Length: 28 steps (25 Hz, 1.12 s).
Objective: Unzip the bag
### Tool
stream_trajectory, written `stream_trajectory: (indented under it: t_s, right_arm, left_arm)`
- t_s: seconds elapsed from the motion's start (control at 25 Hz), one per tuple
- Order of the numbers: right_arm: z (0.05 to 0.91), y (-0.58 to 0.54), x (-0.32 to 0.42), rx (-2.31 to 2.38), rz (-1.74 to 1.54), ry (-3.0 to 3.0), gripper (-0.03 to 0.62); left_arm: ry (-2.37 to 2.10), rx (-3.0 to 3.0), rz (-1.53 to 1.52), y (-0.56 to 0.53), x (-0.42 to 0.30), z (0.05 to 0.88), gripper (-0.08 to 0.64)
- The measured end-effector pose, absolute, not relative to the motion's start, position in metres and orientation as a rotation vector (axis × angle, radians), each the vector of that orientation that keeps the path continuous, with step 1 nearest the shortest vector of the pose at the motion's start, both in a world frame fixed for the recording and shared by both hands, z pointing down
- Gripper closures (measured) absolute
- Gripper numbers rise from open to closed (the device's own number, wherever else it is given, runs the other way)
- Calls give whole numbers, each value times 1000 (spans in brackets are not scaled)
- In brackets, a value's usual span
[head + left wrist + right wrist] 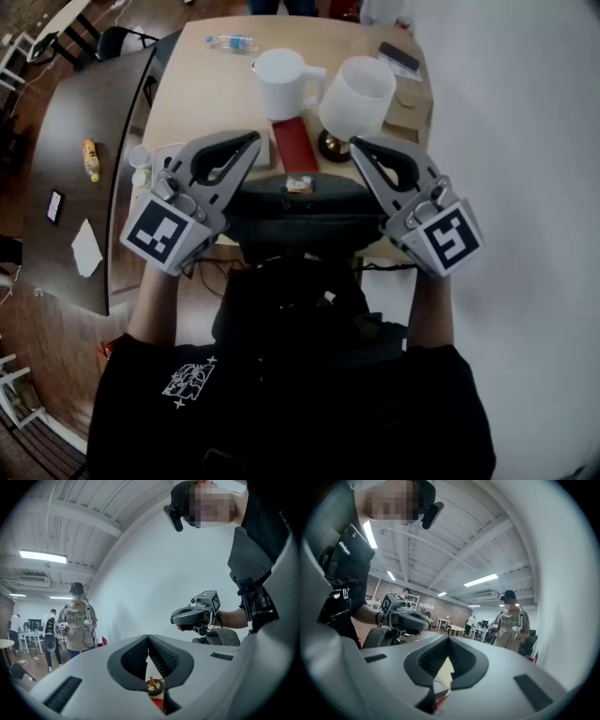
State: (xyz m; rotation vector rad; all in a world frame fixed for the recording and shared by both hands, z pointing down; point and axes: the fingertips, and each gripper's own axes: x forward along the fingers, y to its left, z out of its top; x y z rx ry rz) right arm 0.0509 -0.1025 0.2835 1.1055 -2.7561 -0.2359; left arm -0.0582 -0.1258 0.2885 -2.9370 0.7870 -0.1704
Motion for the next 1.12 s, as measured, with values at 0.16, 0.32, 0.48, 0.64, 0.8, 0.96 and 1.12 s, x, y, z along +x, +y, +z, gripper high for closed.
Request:
stream_trajectory:
  t_s: [0.16, 0.32, 0.48, 0.64, 0.8, 0.96, 1.12]
  right_arm:
    - [283, -95, 44, 1053, -225, -2758, 569]
    - [286, -83, 40, 943, -221, -2790, 569]
    - [293, -68, 31, 774, -206, -2813, 569]
    - [302, -52, 21, 586, -152, -2847, 568]
    - [312, -41, 19, 419, -76, -2840, 512]
    - [319, -35, 19, 302, -30, -2807, 512]
    - [322, -34, 15, 218, -5, -2787, 499]
  left_arm:
    - [704, -2970, -234, -116, -54, 295, 554]
    - [597, -3019, -281, -108, -49, 300, 554]
    - [415, -3067, -365, -94, -42, 307, 552]
    - [240, -3105, -405, -82, -36, 309, 552]
    - [26, -3102, -557, -68, -35, 322, 491]
    - [-156, -3131, -612, -59, -34, 326, 489]
    - [-283, -3142, -657, -56, -31, 326, 472]
